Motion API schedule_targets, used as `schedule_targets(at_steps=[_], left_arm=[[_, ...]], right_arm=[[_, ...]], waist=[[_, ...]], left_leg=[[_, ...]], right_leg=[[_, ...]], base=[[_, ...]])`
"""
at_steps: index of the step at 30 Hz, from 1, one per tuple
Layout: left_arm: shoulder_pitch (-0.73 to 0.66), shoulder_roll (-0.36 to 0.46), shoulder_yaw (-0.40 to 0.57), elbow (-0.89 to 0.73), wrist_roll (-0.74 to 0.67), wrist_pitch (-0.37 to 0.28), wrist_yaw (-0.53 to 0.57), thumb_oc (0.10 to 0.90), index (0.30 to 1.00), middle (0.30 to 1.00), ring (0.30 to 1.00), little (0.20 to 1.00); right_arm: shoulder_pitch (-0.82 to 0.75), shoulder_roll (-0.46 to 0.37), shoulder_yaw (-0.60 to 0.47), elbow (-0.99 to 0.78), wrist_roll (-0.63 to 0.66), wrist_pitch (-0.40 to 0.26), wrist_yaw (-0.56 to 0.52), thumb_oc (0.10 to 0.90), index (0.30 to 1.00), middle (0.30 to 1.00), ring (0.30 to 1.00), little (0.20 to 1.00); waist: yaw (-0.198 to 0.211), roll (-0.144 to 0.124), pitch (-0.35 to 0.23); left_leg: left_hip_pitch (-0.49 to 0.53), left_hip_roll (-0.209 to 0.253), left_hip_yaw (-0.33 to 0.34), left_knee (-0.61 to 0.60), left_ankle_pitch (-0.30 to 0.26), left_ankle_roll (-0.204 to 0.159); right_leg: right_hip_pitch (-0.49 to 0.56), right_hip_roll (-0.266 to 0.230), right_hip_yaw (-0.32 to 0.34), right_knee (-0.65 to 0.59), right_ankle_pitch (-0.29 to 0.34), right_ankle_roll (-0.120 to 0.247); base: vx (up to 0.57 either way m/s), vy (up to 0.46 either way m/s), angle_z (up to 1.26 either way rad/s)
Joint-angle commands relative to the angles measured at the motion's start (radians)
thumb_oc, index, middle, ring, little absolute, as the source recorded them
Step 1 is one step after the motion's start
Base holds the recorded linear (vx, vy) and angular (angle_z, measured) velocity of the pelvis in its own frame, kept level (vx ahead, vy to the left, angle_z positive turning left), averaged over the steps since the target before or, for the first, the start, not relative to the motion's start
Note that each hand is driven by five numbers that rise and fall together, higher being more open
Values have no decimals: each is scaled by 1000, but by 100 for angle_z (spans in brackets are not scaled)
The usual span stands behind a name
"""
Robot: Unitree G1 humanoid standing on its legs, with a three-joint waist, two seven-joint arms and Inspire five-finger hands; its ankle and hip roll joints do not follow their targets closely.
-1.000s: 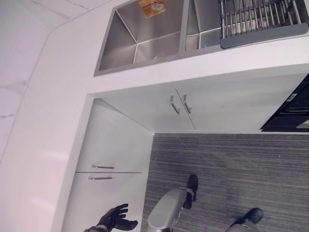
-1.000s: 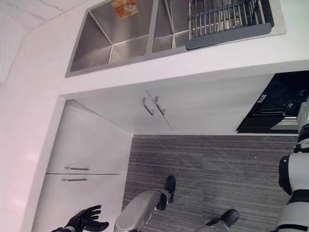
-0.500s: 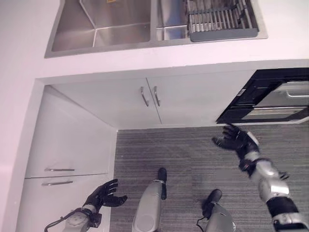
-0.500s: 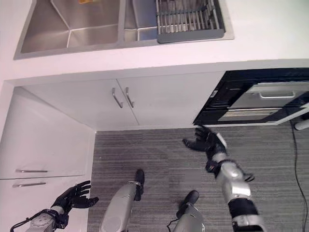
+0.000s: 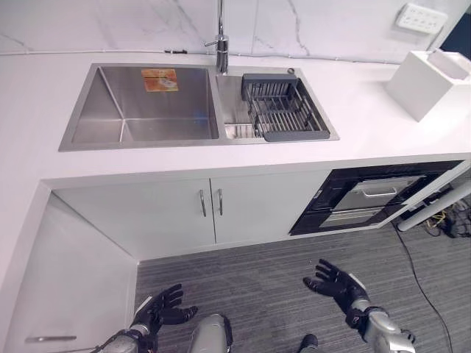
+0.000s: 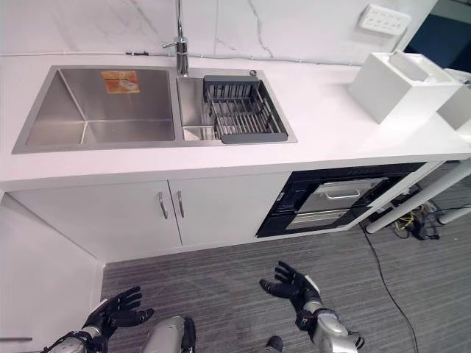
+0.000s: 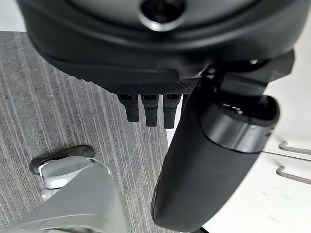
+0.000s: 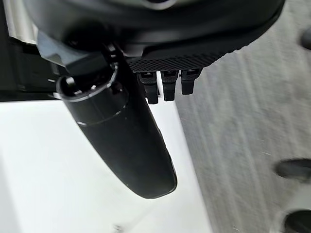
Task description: Place the dishes in the dishwasher.
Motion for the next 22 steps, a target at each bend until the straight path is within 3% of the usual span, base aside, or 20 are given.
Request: schedule_targets(at_steps=[1, 2, 4, 7, 11, 13, 16, 19, 22], left_arm=[[0, 27, -12, -36, -12, -24, 3, 800, 900, 900, 900, 900], [-27, 21, -26, 0, -15, -24, 14, 800, 900, 900, 900, 900], [-51, 13, -26, 35, -35, -9, 23, 800, 900, 900, 900, 900], [-53, -15, -3, 91, -89, -12, 19, 800, 900, 900, 900, 900], [-54, -63, -28, 137, -61, -30, 1, 800, 900, 900, 900, 900], [-56, -83, -24, 155, -98, -28, -1, 800, 900, 900, 900, 900], [-58, -101, -19, 171, -94, -52, -48, 800, 900, 900, 900, 900], [-60, -111, -32, 188, -105, -52, -43, 800, 900, 900, 900, 900], [-64, -116, -22, 220, -125, -45, -41, 800, 900, 900, 900, 900]], right_arm=[[-47, -72, -41, 27, -11, -91, 25, 800, 900, 900, 900, 900], [-39, -63, -39, 76, -29, -100, 22, 800, 900, 900, 900, 900], [-36, -58, -34, 131, -59, -112, 32, 800, 900, 900, 900, 900], [-42, -56, -29, 207, -79, -117, 44, 800, 900, 900, 900, 900], [-39, -59, -25, 271, -144, -139, 31, 800, 900, 900, 900, 900], [-34, -64, -17, 279, -159, -141, 8, 800, 900, 900, 900, 900], [-28, -65, -16, 304, -158, -170, 7, 800, 900, 900, 900, 900], [-35, -74, -22, 333, -139, -183, 15, 800, 900, 900, 900, 900], [-27, -61, -37, 363, -124, -201, 22, 800, 900, 900, 900, 900]], waist=[[3, 50, 22], [-15, 49, 22], [-27, 50, 18], [-29, 58, 8], [-41, 72, 12], [-49, 75, 12], [-63, 75, 10], [-67, 75, 1], [-72, 77, -8]], left_leg=[[132, 30, -137, -240, 2, -87], [138, 25, -149, -240, 1, -86], [143, 24, -155, -240, -1, -88], [155, 49, -132, -240, 12, -112], [169, 120, -78, -240, 70, -178], [174, 141, -46, -240, 92, -192], [212, 148, -8, -240, 62, -190], [229, 124, -34, -240, 60, -170], [256, 122, -17, -240, 49, -169]], right_leg=[[38, 92, 51, 102, -265, 50], [7, 123, 100, 102, -287, 45], [-24, 141, 117, 102, -292, 41], [-17, 152, 84, 102, -319, 23], [7, 155, 30, 102, -353, -16], [23, 146, -4, 102, -363, -23], [62, 144, -36, 102, -389, -25], [67, 156, -15, 102, -381, -43], [96, 154, -21, 102, -388, -38]], base=[[98, -94, 8], [92, -175, 8], [99, -211, 43], [74, -289, 18], [27, -251, 25], [-28, -171, 44], [30, -74, 60], [-4, 24, 44], [55, 80, -15]])
